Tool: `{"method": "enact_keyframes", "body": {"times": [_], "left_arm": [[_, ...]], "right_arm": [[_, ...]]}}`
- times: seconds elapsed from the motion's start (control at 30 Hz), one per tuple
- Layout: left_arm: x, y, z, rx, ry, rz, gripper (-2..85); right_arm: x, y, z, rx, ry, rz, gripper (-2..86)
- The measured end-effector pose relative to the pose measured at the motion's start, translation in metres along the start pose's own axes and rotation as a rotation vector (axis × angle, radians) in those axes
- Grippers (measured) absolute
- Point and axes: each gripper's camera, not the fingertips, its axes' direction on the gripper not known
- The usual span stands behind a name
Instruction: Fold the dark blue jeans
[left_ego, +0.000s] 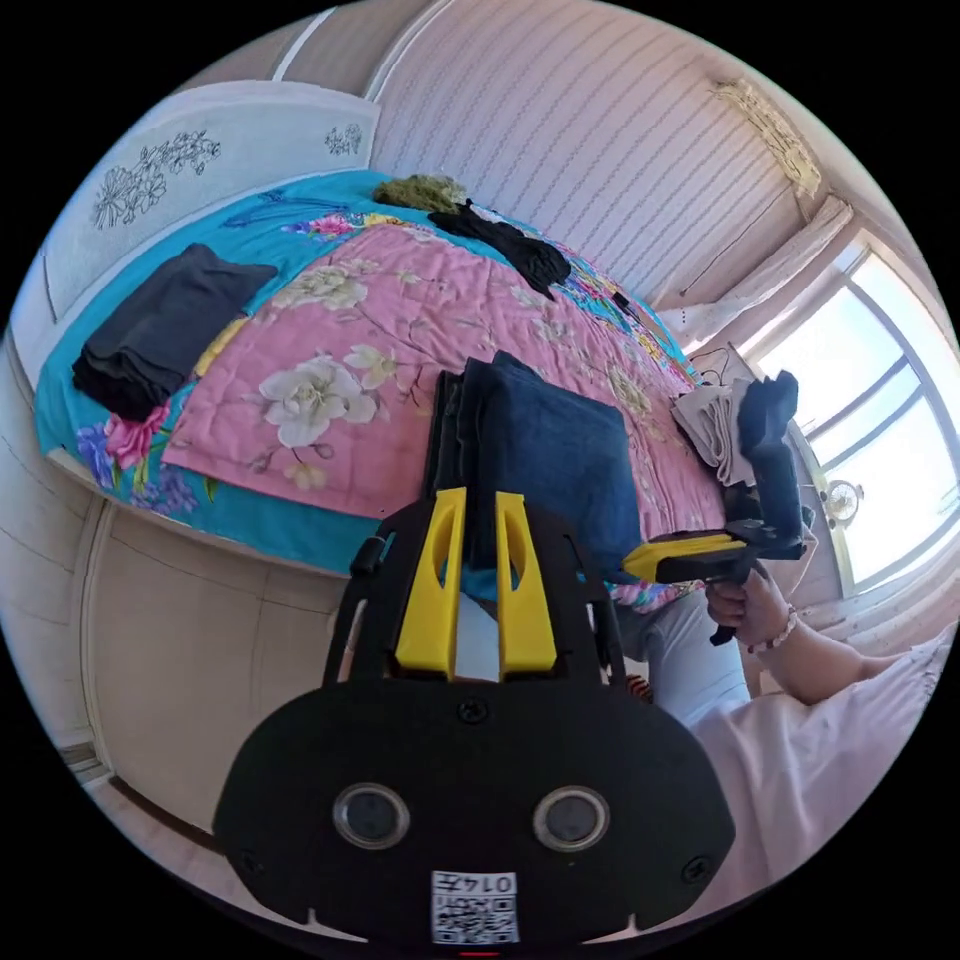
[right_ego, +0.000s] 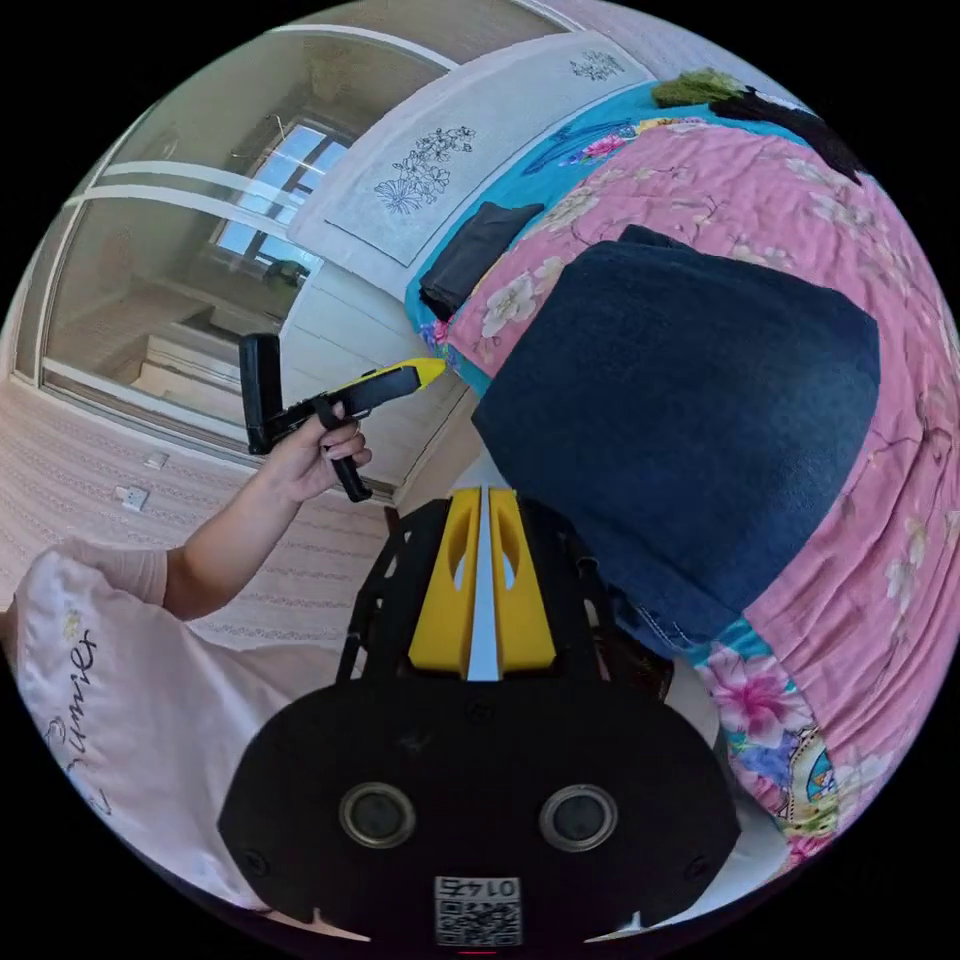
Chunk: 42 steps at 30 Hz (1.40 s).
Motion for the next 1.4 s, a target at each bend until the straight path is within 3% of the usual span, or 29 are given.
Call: {"method": "enact_keyframes", "body": {"times": [0.23, 0.43, 0.47, 0.53, 0.57, 0.73, 0.9, 0.97, 1.03, 1.2, 1.4], "left_arm": [[-0.042, -0.005, 0.022, -0.113, 0.013, -0.041, 7.0], [-0.064, -0.014, -0.022, -0.09, 0.037, 0.057, 3.7], [-0.066, -0.015, -0.027, -0.085, 0.02, 0.071, 3.0], [-0.084, -0.016, -0.054, 0.014, -0.224, 0.04, 2.8], [-0.09, -0.016, -0.061, 0.04, -0.257, 0.028, 3.3], [-0.133, -0.038, -0.067, -0.003, 0.057, -0.043, 14.1], [-0.138, -0.053, -0.037, -0.047, 0.134, -0.089, 22.5], [-0.137, -0.057, -0.022, -0.1, 0.109, -0.107, 24.4], [-0.133, -0.054, -0.021, -0.047, 0.053, -0.125, 25.8], [-0.14, -0.038, -0.037, 0.033, 0.043, -0.112, 23.8], [-0.161, -0.033, -0.059, 0.011, 0.192, -0.115, 13.4]], "right_arm": [[0.012, -0.02, -0.064, 0.094, 0.233, 0.144, 6.0], [0.029, -0.024, -0.09, 0.139, 0.223, 0.307, 8.5], [0.029, -0.024, -0.094, 0.149, 0.228, 0.323, 9.0], [0.031, -0.025, -0.101, 0.17, 0.228, 0.35, 10.7], [0.034, -0.027, -0.105, 0.184, 0.217, 0.369, 12.4], [0.049, -0.047, -0.111, 0.204, 0.096, 0.414, 17.2], [0.062, -0.061, -0.113, 0.237, -0.036, 0.481, 17.5], [0.061, -0.062, -0.115, 0.257, -0.044, 0.476, 17.2], [0.058, -0.062, -0.12, 0.275, -0.035, 0.473, 17.0], [0.04, -0.067, -0.129, 0.329, 0.035, 0.47, 16.3], [0.023, -0.079, -0.152, 0.293, 0.032, 0.44, 9.7]]}}
